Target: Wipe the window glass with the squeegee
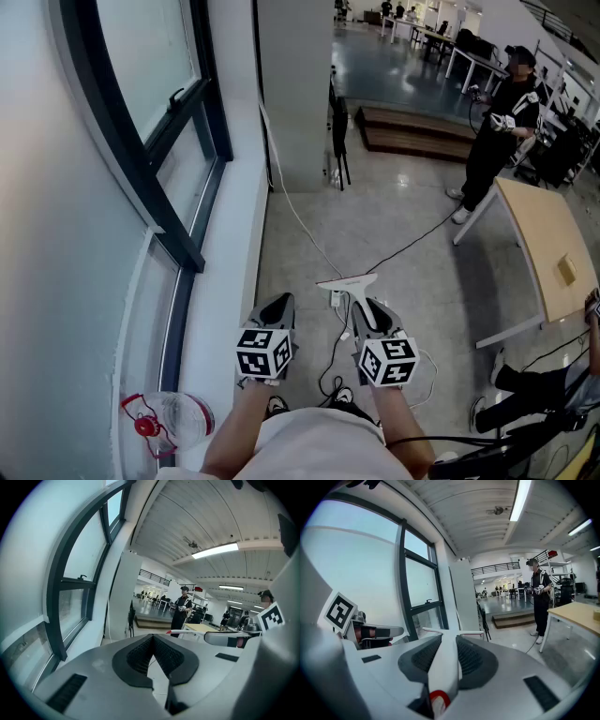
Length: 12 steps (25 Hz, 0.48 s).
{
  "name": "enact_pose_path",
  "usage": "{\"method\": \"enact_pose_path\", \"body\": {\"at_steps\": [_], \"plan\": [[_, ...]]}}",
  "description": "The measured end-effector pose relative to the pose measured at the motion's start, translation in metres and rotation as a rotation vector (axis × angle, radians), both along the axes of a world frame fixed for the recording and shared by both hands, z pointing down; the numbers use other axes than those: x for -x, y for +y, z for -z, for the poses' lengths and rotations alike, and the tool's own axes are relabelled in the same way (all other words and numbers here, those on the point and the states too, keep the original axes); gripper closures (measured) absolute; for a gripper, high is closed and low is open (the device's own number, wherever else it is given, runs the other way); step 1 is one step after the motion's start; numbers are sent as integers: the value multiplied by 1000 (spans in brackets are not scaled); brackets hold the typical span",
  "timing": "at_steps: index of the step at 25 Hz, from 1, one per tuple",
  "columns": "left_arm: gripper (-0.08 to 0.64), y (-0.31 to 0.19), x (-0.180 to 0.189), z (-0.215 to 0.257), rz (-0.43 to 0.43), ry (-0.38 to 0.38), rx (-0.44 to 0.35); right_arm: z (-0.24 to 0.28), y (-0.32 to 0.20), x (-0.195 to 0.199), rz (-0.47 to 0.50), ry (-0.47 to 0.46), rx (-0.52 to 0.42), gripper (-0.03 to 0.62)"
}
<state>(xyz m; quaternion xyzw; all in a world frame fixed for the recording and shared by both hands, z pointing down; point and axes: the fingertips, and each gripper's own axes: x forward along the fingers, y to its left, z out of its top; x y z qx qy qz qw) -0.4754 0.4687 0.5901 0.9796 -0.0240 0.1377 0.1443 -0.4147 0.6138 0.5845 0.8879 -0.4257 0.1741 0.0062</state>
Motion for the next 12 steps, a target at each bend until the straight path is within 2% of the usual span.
{"method": "enact_pose_path", "body": {"at_steps": [12], "plan": [[561,6,-4,2,-16,3,-2,2,5,-1,-9,9,-2,502]]}}
